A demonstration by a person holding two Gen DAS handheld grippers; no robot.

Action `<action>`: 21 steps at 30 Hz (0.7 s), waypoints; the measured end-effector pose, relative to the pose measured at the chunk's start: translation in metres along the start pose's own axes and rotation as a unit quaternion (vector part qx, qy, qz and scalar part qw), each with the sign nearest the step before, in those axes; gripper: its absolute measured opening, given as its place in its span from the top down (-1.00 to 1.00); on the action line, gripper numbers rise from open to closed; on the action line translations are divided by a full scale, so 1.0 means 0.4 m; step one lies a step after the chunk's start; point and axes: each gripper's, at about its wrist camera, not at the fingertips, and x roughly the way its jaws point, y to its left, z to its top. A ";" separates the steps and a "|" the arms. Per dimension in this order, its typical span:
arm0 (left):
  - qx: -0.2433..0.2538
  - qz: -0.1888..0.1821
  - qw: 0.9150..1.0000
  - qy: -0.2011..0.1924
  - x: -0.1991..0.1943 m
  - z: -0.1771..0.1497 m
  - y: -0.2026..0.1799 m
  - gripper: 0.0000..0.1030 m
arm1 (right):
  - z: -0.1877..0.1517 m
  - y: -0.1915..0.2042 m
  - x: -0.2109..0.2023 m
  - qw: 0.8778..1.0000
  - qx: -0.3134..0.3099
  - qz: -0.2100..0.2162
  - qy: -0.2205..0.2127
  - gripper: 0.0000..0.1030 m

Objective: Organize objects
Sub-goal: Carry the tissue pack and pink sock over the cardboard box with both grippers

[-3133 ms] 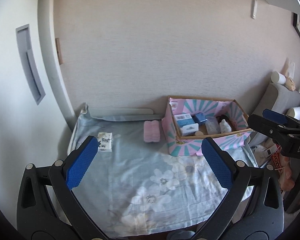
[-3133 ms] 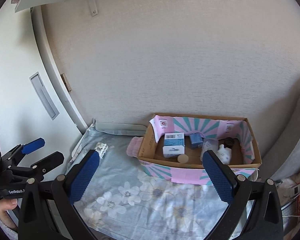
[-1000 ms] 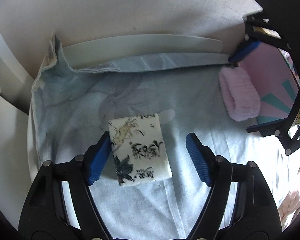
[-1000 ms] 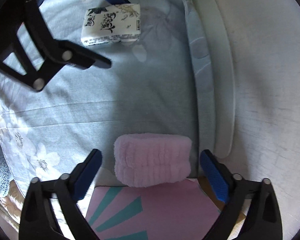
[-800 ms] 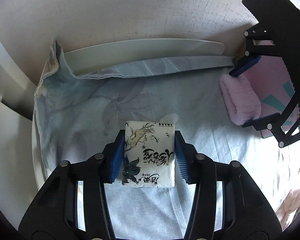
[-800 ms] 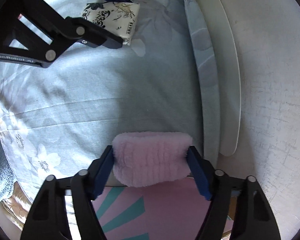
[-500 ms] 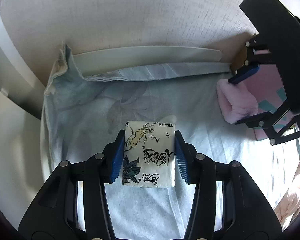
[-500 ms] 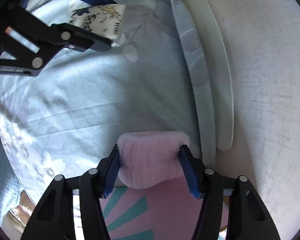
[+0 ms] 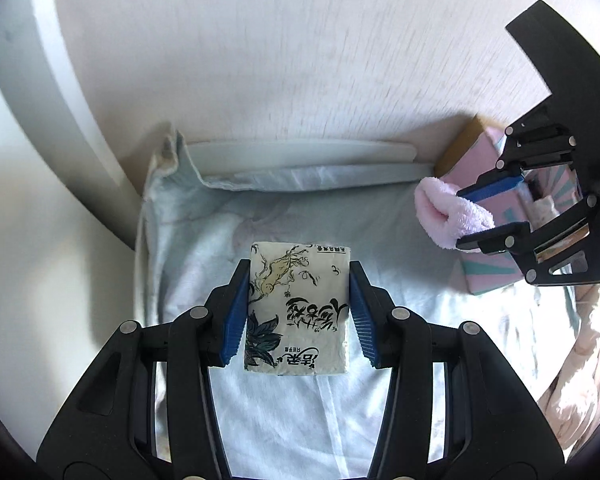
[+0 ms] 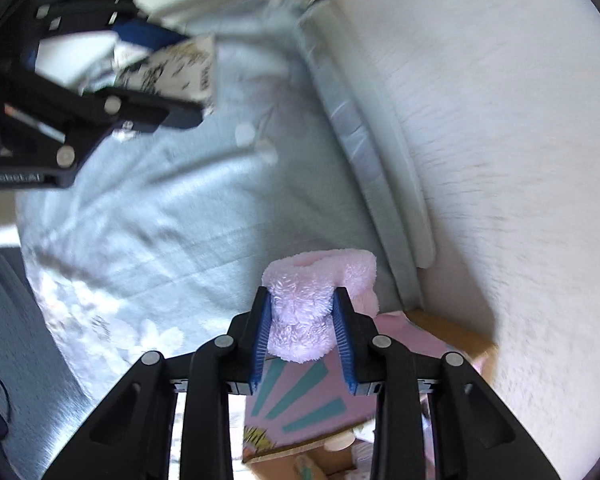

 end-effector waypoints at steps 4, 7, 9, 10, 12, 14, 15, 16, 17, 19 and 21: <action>-0.001 0.005 1.000 -0.023 -0.101 0.001 0.017 0.16 | -0.023 -0.028 -0.107 0.998 0.052 -0.004 -0.043 0.48; 0.001 0.008 0.999 -0.039 -0.141 0.008 0.021 0.16 | -0.081 -0.043 -0.189 0.992 0.097 -0.006 -0.084 0.48; 0.002 0.008 0.999 -0.049 -0.161 0.013 -0.007 0.16 | -0.132 -0.036 -0.226 0.985 0.130 -0.014 -0.109 0.48; 0.002 0.006 0.998 -0.055 -0.182 0.017 -0.018 0.16 | -0.142 -0.013 -0.220 0.982 0.146 -0.016 -0.120 0.48; 0.003 0.003 0.998 -0.064 -0.211 0.021 -0.037 0.16 | -0.173 -0.027 -0.261 0.975 0.173 -0.021 -0.139 0.49; 0.009 0.002 0.997 -0.074 -0.238 0.031 -0.069 0.16 | -0.212 -0.031 -0.293 0.967 0.199 -0.023 -0.159 0.49; 0.011 0.002 0.997 -0.077 -0.232 0.046 -0.086 0.16 | -0.237 -0.034 -0.308 0.962 0.212 -0.025 -0.168 0.49; 0.013 0.001 0.997 -0.082 -0.243 0.051 -0.103 0.16 | -0.256 -0.038 -0.322 0.959 0.223 -0.025 -0.175 0.49; 0.016 -0.001 0.996 -0.086 -0.253 0.054 -0.117 0.16 | -0.278 -0.039 -0.334 0.954 0.236 -0.027 -0.183 0.49; 0.021 -0.002 0.995 -0.095 -0.270 0.058 -0.150 0.16 | -0.326 -0.040 -0.350 0.943 0.264 -0.032 -0.199 0.49; 0.024 -0.004 0.994 -0.102 -0.281 0.061 -0.183 0.16 | -0.369 -0.033 -0.355 0.932 0.289 -0.043 -0.214 0.49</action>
